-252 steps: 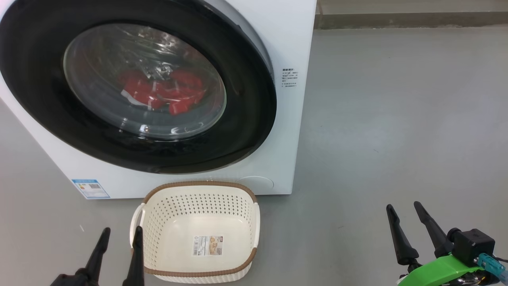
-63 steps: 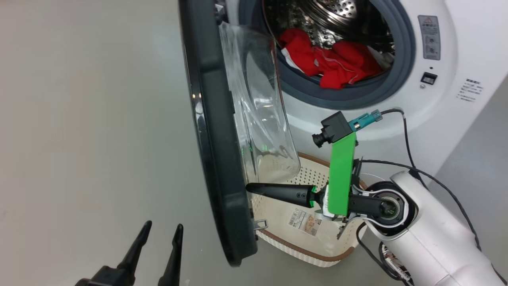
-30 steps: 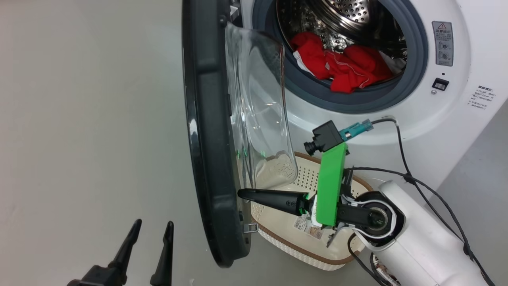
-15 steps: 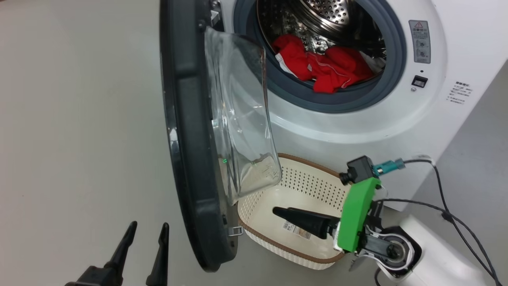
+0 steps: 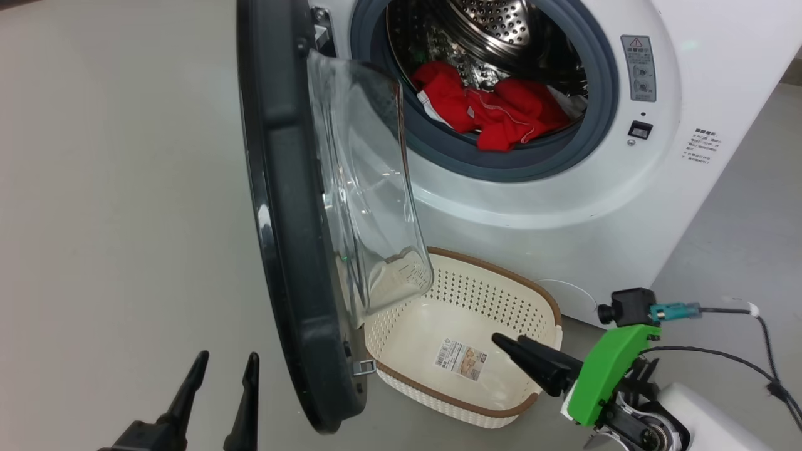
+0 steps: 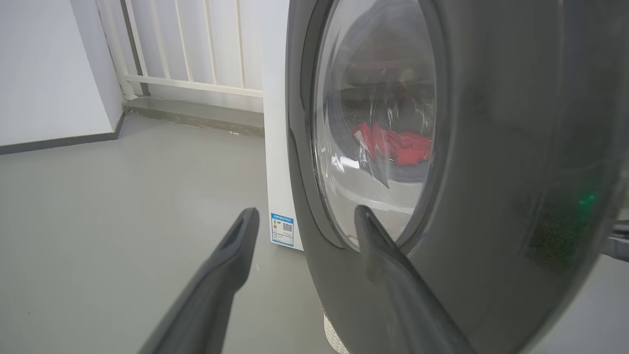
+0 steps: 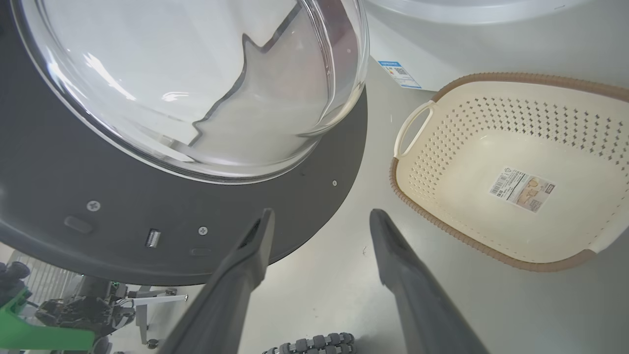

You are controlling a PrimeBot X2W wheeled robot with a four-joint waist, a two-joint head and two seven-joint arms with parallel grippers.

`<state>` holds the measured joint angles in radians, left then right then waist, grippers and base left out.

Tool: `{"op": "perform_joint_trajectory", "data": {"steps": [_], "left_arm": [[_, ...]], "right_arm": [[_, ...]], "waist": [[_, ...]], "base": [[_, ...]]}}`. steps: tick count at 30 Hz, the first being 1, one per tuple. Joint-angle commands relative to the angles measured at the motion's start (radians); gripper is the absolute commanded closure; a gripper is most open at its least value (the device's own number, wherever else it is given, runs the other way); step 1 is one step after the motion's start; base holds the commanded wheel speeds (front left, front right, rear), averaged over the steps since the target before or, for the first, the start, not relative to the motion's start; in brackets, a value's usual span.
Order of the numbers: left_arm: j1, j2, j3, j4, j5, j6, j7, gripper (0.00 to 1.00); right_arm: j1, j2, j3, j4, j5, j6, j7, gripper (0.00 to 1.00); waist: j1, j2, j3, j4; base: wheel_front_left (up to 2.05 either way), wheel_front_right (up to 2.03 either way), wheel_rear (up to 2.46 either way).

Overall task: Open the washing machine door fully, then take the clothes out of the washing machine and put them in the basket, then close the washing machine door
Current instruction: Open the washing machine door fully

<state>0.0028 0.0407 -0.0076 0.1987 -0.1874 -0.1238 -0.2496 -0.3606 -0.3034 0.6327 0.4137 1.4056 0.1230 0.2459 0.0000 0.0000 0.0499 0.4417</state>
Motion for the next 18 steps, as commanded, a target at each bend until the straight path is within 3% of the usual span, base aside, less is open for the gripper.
{"op": "perform_joint_trajectory", "data": {"steps": [1, 15, 18], "left_arm": [[-0.007, 0.009, 0.036, -0.019, -0.001, -0.002, -0.012, 0.00], [0.006, 0.009, 0.044, -0.005, 0.003, -0.004, -0.012, 0.00], [0.006, 0.009, 0.045, -0.004, 0.003, -0.004, -0.012, 0.00]], "right_arm": [[0.008, -0.024, 0.022, -0.018, -0.042, 0.008, -0.075, 0.00], [-0.019, -0.092, 0.209, 0.073, -0.240, 0.008, -0.470, 0.00], [-0.030, -0.091, 0.226, 0.103, -0.294, 0.008, -0.501, 0.00]], "waist": [[0.0000, 0.0000, -0.005, -0.003], [0.0000, 0.0000, -0.024, -0.009], [0.0000, 0.0000, -0.023, -0.010]], "base": [[0.00, 0.00, 0.00], [0.00, 0.00, 0.00], [0.00, 0.00, 0.00]]}}
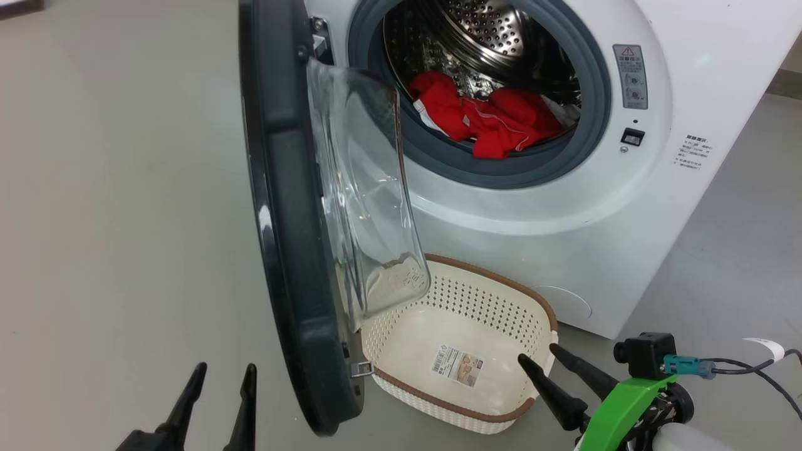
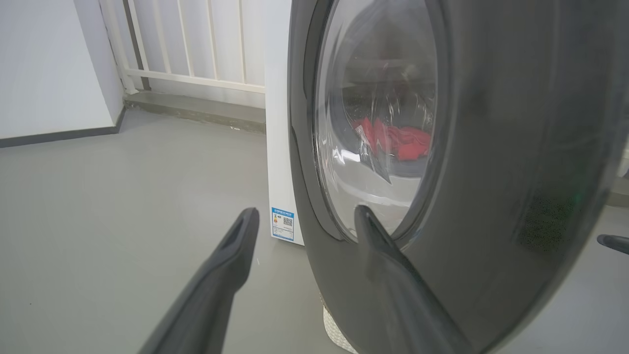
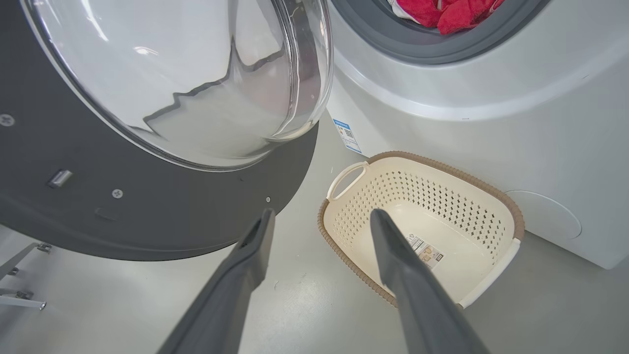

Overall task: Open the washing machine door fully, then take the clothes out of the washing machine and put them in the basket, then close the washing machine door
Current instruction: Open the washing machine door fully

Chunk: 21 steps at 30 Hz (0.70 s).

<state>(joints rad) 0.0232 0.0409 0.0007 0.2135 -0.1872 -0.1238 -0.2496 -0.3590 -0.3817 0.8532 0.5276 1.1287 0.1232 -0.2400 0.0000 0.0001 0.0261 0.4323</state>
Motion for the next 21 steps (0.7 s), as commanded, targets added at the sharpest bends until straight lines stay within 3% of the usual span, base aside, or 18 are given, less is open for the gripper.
{"op": "perform_joint_trajectory", "data": {"steps": [1, 14, 21], "left_arm": [[-0.015, 0.009, 0.038, -0.019, 0.003, -0.004, -0.012, 0.00], [-0.023, 0.009, 0.043, -0.016, 0.000, -0.004, -0.012, 0.00], [-0.033, 0.009, 0.045, -0.013, 0.000, -0.005, -0.012, 0.00]], "right_arm": [[-0.034, -0.011, 0.003, -0.003, -0.037, 0.008, -0.019, 0.00], [0.097, 0.106, -0.394, -0.132, -0.492, 0.008, -0.022, 0.00], [0.171, 0.173, -0.545, -0.241, -0.684, 0.008, -0.022, 0.00]], "waist": [[0.0000, -0.0001, 0.002, -0.001], [0.0000, -0.0001, 0.016, -0.008], [0.0000, -0.0001, 0.022, -0.004]], "base": [[0.00, 0.00, 0.00], [0.00, 0.00, 0.00], [0.00, 0.00, 0.00]]}}
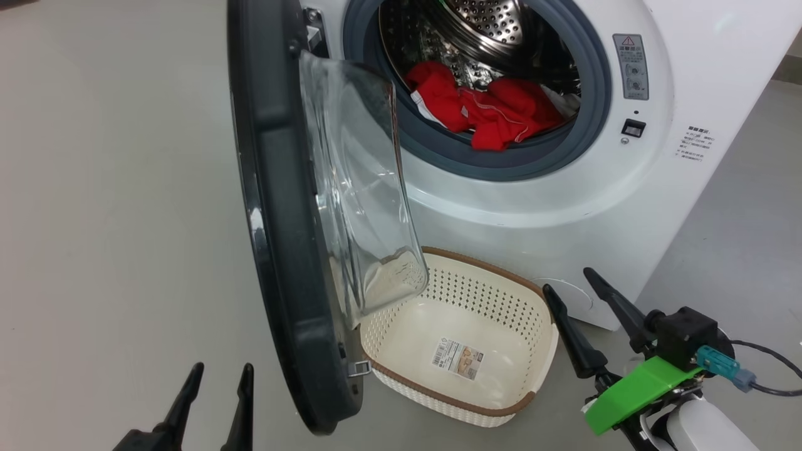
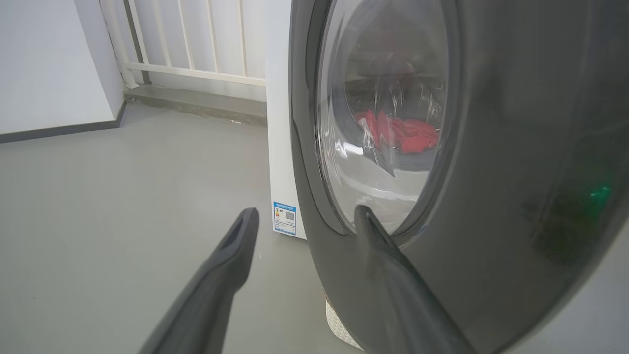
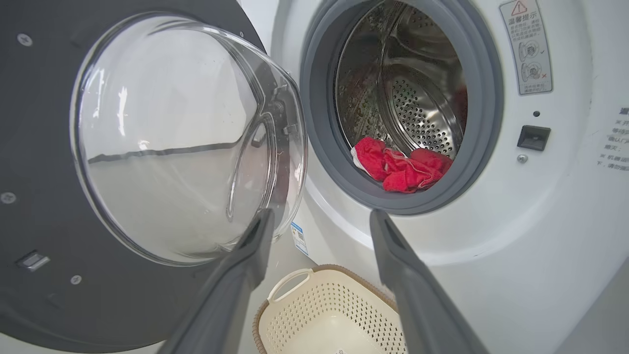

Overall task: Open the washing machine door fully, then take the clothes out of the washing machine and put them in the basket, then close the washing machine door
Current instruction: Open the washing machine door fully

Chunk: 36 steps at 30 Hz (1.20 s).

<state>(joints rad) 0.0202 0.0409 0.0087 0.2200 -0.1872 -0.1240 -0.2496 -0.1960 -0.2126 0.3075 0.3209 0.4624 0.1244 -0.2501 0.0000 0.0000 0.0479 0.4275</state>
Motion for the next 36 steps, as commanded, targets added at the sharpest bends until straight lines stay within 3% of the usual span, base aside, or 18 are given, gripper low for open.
{"op": "perform_joint_trajectory", "data": {"steps": [1, 9, 24, 25, 26, 27, 32, 36], "left_arm": [[-0.030, 0.009, 0.037, -0.020, 0.000, -0.004, -0.012, 0.00], [-0.028, 0.009, 0.037, -0.018, 0.002, -0.005, -0.012, 0.00], [-0.028, 0.009, 0.046, -0.014, -0.019, -0.003, -0.012, 0.00], [-0.033, 0.009, 0.056, -0.020, -0.044, -0.001, -0.012, 0.37], [-0.038, 0.009, 0.069, -0.031, -0.069, 0.001, -0.012, 0.90], [-0.045, 0.009, 0.083, -0.047, -0.084, 0.002, -0.012, 1.00], [-0.088, 0.009, 0.160, -0.199, -0.125, 0.012, -0.012, 1.00], [-0.106, 0.009, 0.135, -0.369, -0.128, 0.018, -0.012, 1.00]], "right_arm": [[0.018, 0.014, -0.020, -0.050, -0.034, 0.006, -0.012, 0.00], [0.089, 0.061, -0.097, -0.072, -0.103, 0.006, -0.012, 0.00], [0.152, 0.085, -0.135, -0.018, -0.153, 0.006, -0.012, 0.00], [0.151, 0.086, -0.137, -0.019, -0.153, 0.006, -0.012, 0.00], [0.150, 0.086, -0.138, -0.019, -0.154, 0.006, -0.012, 0.00], [0.149, 0.086, -0.139, -0.021, -0.155, 0.006, -0.012, 0.00], [0.150, 0.088, -0.144, -0.026, -0.158, 0.006, -0.012, 0.00], [0.152, 0.089, -0.144, -0.026, -0.159, 0.006, -0.012, 0.00]], "waist": [[0.0000, 0.0000, 0.000, 0.002], [0.0000, 0.0000, -0.006, 0.004], [0.0000, 0.0000, -0.022, -0.001], [0.0000, 0.0000, -0.022, -0.001], [0.0000, 0.0000, -0.022, -0.001], [0.0000, 0.0000, -0.023, -0.001], [0.0000, 0.0000, -0.028, 0.002], [0.0000, 0.0000, -0.033, 0.001]], "base": [[0.00, 0.00, 0.00], [0.00, 0.00, 0.00], [0.00, 0.00, 0.00], [0.00, 0.00, 0.00], [0.00, 0.00, 0.00], [0.00, 0.00, 0.00], [0.00, 0.00, 0.00], [0.00, 0.00, 0.00]]}}
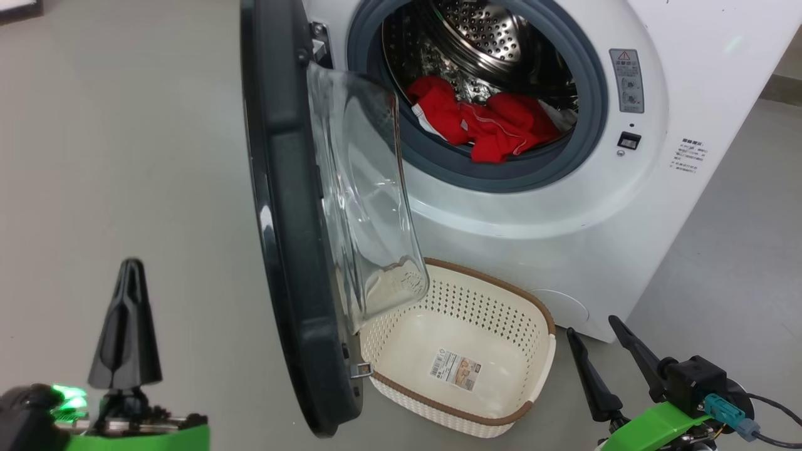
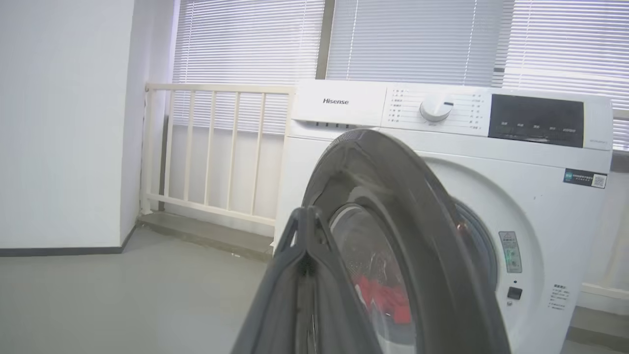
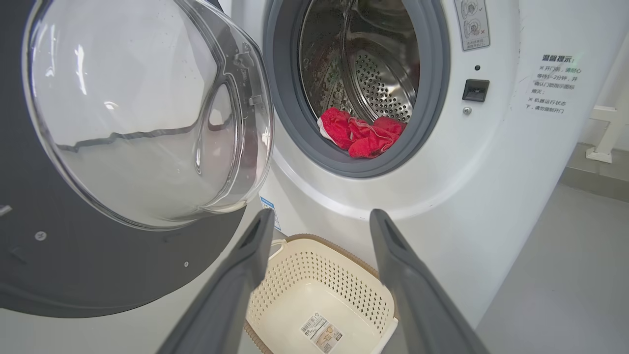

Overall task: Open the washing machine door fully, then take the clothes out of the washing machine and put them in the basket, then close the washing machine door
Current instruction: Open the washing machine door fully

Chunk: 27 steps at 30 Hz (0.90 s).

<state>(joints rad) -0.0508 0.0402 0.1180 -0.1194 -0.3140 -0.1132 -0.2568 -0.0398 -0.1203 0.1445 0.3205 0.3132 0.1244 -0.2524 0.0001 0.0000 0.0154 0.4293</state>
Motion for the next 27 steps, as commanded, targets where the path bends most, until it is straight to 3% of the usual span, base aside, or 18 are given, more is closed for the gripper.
{"op": "perform_joint_trajectory", "data": {"steps": [1, 8, 14, 21, 27], "left_arm": [[-0.036, 0.010, 0.008, -0.069, 0.001, 0.008, -0.005, 1.00], [-0.004, 0.010, -0.212, -0.239, 0.009, 0.002, -0.005, 1.00], [0.055, 0.010, -0.426, -0.149, 0.010, -0.013, -0.005, 1.00], [0.074, 0.011, -0.505, 0.049, -0.026, -0.016, -0.005, 1.00], [0.046, 0.011, -0.471, 0.189, -0.061, -0.005, -0.005, 1.00]], "right_arm": [[-0.004, -0.003, 0.019, -0.025, -0.010, 0.006, -0.009, 0.00], [-0.003, -0.002, 0.021, -0.025, -0.008, 0.006, -0.009, 0.00], [-0.001, -0.001, 0.024, -0.028, -0.004, 0.006, -0.009, 0.00], [-0.001, -0.001, 0.025, -0.029, -0.004, 0.006, -0.009, 0.00], [-0.001, -0.002, 0.021, -0.032, -0.007, 0.006, -0.009, 0.00]], "waist": [[-0.0001, 0.0000, -0.001, -0.001], [-0.0001, 0.0000, -0.009, -0.009], [-0.0001, 0.0000, -0.014, -0.015], [-0.0001, 0.0000, -0.013, -0.020], [-0.0001, 0.0000, -0.010, -0.018]], "base": [[0.00, 0.00, 0.00], [0.00, 0.00, 0.00], [0.00, 0.00, 0.00], [0.00, 0.00, 0.00], [0.00, 0.00, 0.00]]}}
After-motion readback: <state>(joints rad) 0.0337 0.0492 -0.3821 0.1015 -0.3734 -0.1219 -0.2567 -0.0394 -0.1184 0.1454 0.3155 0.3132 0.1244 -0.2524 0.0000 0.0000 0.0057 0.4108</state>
